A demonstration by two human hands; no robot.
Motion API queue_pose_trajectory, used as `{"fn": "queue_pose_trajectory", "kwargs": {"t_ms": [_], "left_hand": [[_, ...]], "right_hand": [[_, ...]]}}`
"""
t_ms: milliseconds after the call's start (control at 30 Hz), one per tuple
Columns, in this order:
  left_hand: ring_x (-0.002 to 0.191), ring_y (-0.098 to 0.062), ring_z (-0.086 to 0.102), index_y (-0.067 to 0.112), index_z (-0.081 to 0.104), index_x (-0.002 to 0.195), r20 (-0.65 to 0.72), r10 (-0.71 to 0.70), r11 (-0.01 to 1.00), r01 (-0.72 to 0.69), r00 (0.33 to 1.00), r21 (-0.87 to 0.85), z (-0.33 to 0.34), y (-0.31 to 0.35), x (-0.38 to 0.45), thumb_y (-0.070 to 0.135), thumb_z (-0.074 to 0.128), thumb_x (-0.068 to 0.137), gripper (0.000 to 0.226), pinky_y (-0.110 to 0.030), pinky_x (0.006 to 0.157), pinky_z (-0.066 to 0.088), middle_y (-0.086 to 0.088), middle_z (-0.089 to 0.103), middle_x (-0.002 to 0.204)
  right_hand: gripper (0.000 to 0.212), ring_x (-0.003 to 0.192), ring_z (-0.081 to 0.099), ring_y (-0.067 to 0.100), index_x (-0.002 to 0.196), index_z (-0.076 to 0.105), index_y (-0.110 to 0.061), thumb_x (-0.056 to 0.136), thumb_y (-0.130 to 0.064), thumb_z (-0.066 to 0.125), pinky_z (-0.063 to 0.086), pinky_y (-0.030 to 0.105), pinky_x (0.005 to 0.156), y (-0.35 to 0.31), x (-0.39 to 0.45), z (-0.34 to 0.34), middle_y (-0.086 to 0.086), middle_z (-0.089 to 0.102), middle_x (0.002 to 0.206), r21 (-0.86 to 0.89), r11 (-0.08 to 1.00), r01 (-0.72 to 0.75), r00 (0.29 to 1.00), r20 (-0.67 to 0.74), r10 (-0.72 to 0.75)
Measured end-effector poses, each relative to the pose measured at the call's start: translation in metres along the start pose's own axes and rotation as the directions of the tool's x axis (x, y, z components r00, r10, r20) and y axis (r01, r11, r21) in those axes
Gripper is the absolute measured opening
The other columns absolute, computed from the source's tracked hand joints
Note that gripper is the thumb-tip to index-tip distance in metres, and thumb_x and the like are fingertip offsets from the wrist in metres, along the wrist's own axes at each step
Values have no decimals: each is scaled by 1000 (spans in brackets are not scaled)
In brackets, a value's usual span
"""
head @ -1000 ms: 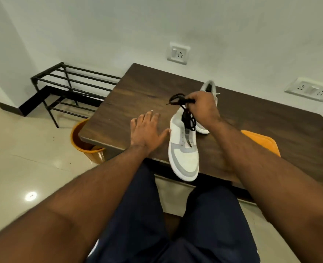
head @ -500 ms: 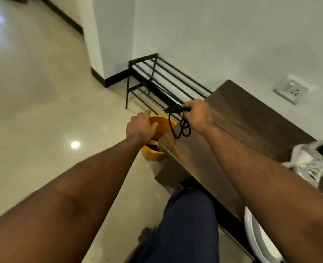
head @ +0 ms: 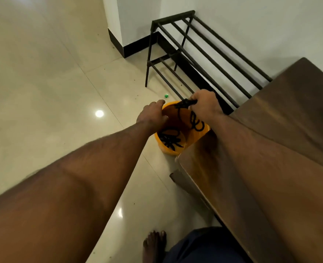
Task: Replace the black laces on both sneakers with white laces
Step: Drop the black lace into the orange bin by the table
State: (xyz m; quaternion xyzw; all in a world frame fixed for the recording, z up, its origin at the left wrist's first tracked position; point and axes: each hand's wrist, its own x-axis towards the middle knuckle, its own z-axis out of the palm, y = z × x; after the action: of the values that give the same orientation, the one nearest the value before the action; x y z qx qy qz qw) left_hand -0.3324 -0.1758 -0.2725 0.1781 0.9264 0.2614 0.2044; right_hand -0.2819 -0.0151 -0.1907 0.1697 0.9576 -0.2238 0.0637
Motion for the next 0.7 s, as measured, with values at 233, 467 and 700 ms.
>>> {"fn": "queue_pose_trajectory", "kwargs": {"t_ms": [233,467,700], "left_hand": [[114,-28,58,13,49,136,67,-39,996,44,997,-82,40,6,35,18,63,88,50,-45,93,52,-10,59,126],[110,-27,60,16,54,133,82,-39,997,45,996,-67,40,27,20,10,57,89,44,-44,92,53,-7,62,125],[118,-27,55,18,52,136,-94,45,998,-50,995,-48,-13,97,-8,17,55,93,43,-39,95,47,-7,55,134]], "right_hand": [[15,89,66,24,103,68,-12,89,-9,61,59,40,76,12,20,27,9,68,101,-208,978,-16,998,-63,3],[16,85,63,22,99,65,-8,95,-8,49,56,34,74,-2,3,14,10,64,96,-225,967,118,979,-140,-152],[21,93,61,29,100,66,-5,90,-2,48,52,37,78,13,-39,-69,13,64,104,-225,974,37,988,-141,-70]]}}
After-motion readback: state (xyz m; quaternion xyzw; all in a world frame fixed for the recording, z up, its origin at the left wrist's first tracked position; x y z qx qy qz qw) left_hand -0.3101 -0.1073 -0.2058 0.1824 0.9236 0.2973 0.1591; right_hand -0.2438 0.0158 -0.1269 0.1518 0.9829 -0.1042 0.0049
